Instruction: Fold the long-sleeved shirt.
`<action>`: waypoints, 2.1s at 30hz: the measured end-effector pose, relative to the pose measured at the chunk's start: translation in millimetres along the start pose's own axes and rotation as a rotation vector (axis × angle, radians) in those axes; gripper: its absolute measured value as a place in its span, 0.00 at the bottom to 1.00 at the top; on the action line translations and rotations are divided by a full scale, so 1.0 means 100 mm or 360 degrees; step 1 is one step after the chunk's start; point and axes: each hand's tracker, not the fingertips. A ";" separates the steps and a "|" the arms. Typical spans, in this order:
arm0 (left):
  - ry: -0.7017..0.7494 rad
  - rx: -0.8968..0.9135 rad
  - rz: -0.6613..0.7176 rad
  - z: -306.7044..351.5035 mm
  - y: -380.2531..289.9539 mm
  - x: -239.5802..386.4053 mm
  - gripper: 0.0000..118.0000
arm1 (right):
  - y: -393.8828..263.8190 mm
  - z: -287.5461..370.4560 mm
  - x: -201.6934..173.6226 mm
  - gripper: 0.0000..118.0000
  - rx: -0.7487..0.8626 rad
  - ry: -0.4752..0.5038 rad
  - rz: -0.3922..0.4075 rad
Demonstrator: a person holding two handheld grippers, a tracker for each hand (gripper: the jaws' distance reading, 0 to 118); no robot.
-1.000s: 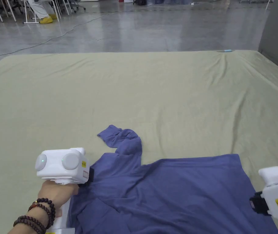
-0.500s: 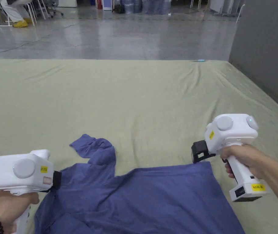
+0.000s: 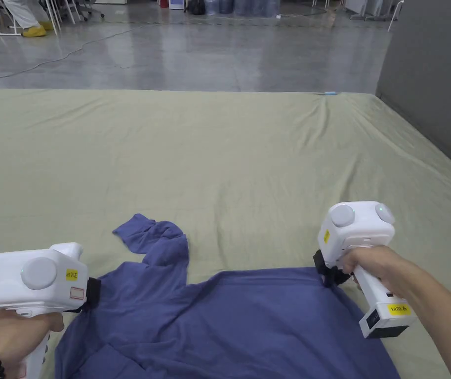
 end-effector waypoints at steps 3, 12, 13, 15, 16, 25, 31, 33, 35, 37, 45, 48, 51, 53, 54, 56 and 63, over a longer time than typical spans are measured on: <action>-0.0007 0.0090 0.0019 0.09 0.04 0.00 0.00 | 0.03 0.09 -0.03 0.00 0.0040 -0.0095 0.0025; -0.0205 0.0477 0.0046 1.24 0.83 0.02 0.00 | 0.30 1.65 0.07 0.00 0.0472 0.0026 0.0118; -0.0211 0.0531 0.0045 1.39 0.93 0.04 0.00 | 0.33 1.87 0.06 0.00 0.0525 -0.0003 0.0152; -0.0209 0.0637 0.0018 1.73 1.20 0.01 0.00 | 0.53 2.23 0.10 0.00 0.0632 -0.0049 0.0167; -0.0221 0.0669 0.0007 1.88 1.32 0.03 0.00 | 0.59 2.45 0.12 0.00 0.0680 -0.0055 0.0166; -0.0145 0.1068 -0.0103 3.46 2.52 0.37 0.00 | 1.31 4.44 0.10 0.00 0.1134 -0.0117 0.0085; -0.0106 0.1299 0.0022 4.23 3.43 0.45 0.00 | 1.67 5.42 -0.04 0.00 0.1390 -0.0074 -0.0017; -0.0103 0.1390 0.0054 4.43 3.60 0.50 0.00 | 1.75 5.62 -0.04 0.00 0.1472 -0.0063 -0.0071; -0.0170 0.1455 0.0066 4.56 3.57 0.60 0.00 | 1.80 5.74 -0.02 0.00 0.1536 -0.0022 -0.0151; -0.0141 0.1466 0.0017 4.63 3.61 0.67 0.00 | 1.84 5.77 -0.01 0.00 0.1539 -0.0033 -0.0151; -0.0102 0.1405 0.0019 4.24 3.56 0.72 0.00 | 1.95 5.27 0.06 0.00 0.1473 -0.0096 -0.0165; -0.0077 0.1286 0.0038 3.79 3.66 0.55 0.00 | 1.96 4.85 0.08 0.00 0.1388 -0.0101 -0.0159; -0.0090 0.1180 0.0048 3.28 3.46 0.48 0.00 | 1.94 4.30 0.10 0.00 0.1306 -0.0066 -0.0183; -0.0084 0.1089 0.0037 2.91 3.34 0.43 0.00 | 1.90 3.92 0.13 0.00 0.1225 -0.0044 -0.0200; -0.0075 0.1050 0.0035 2.75 3.28 0.41 0.00 | 1.87 3.75 0.15 0.00 0.1194 -0.0040 -0.0202; -0.0083 0.1012 0.0025 2.50 3.02 0.44 0.00 | 1.79 3.41 0.20 0.00 0.1139 -0.0017 -0.0206; -0.0191 0.0959 0.0029 2.31 2.53 0.27 0.00 | 1.29 3.07 0.39 0.00 0.1071 0.0012 -0.0211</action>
